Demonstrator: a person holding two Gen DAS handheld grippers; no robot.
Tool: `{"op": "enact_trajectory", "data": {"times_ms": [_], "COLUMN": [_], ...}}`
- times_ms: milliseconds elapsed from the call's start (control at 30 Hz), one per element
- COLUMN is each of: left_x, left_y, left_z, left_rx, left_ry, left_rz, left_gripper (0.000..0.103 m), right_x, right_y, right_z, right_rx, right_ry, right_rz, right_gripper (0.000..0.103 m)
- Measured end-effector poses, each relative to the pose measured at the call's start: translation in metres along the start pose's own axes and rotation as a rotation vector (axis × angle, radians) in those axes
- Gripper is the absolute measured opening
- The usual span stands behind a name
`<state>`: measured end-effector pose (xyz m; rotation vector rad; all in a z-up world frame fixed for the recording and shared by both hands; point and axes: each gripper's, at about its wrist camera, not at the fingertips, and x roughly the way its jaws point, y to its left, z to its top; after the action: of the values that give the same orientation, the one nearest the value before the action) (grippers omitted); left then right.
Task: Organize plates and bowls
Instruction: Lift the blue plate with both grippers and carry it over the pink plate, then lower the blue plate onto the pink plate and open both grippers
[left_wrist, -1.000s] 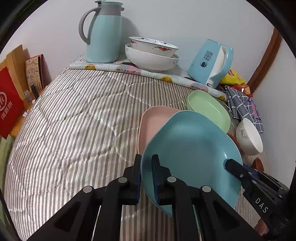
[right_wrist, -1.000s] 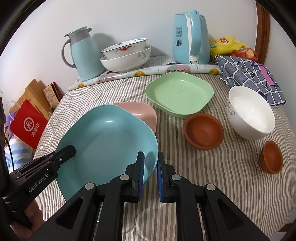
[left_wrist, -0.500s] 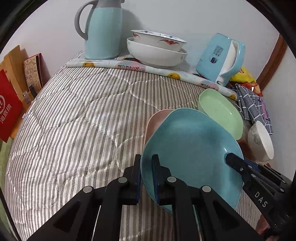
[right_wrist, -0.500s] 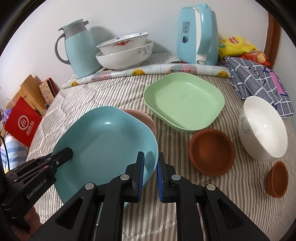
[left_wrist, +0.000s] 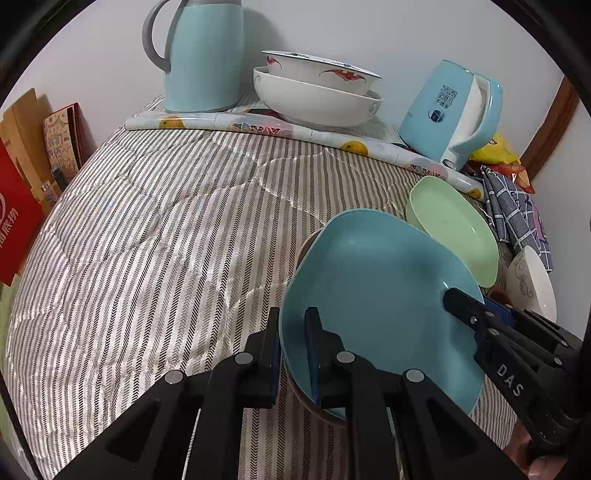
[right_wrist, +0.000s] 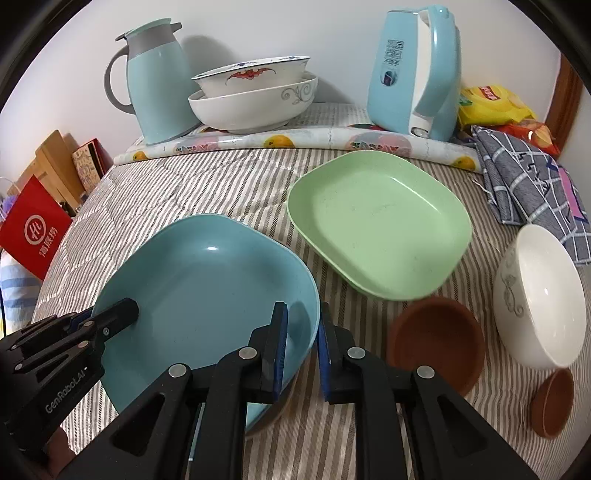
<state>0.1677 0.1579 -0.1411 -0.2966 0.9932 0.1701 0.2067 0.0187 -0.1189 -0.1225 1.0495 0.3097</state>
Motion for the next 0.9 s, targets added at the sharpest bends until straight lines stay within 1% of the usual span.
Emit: {"op": "enact_trajectory", "data": {"times_ms": [133,200,300,333,367,400,467,567,667,733,800,900], "left_x": [0.0,0.001,-0.001,-0.002,-0.004,-0.007,-0.012,-0.02,-0.026,-0.025,-0.023,-0.023], "left_y": [0.001,0.002,0.002,0.002,0.002,0.002,0.001,0.001,0.0,-0.001,-0.002,-0.003], "left_z": [0.001,0.001,-0.001,-0.002,-0.002,-0.003,-0.003,-0.004,-0.006,-0.008,-0.012,-0.017], "left_rx": [-0.002,-0.002,0.008,0.01,0.012,0.014,0.021,0.025,0.024,0.018,0.012,0.001], "left_ry": [0.011,0.023,0.021,0.019,0.017,0.013,-0.003,-0.023,-0.038,-0.033,-0.02,-0.007], "left_rz": [-0.009,0.003,0.003,0.003,0.005,0.009,0.014,0.017,-0.016,-0.027,-0.02,-0.034], "left_gripper": [0.014,0.022,0.027,0.028,0.033,0.041,0.049,0.049,0.048,0.048,0.034,0.032], "right_x": [0.006,0.005,0.001,-0.001,-0.003,-0.006,-0.011,-0.02,-0.03,-0.037,-0.044,-0.053], "right_y": [0.004,0.004,0.002,0.002,0.002,0.002,0.0,-0.005,-0.01,-0.014,-0.019,-0.026], "right_z": [0.004,0.004,0.006,0.006,0.005,0.005,0.003,-0.001,-0.006,-0.011,-0.016,-0.024], "right_rx": [-0.032,-0.04,-0.027,-0.027,-0.028,-0.025,-0.015,-0.007,0.003,0.01,0.015,0.031], "right_ry": [0.003,0.001,-0.015,-0.022,-0.029,-0.033,-0.041,-0.052,-0.061,-0.068,-0.074,-0.08], "right_rz": [0.003,0.006,0.011,0.011,0.007,0.006,0.01,0.006,0.005,0.006,0.0,-0.004], "right_gripper": [0.021,0.023,0.035,0.038,0.038,0.04,0.042,0.042,0.042,0.042,0.042,0.042]}}
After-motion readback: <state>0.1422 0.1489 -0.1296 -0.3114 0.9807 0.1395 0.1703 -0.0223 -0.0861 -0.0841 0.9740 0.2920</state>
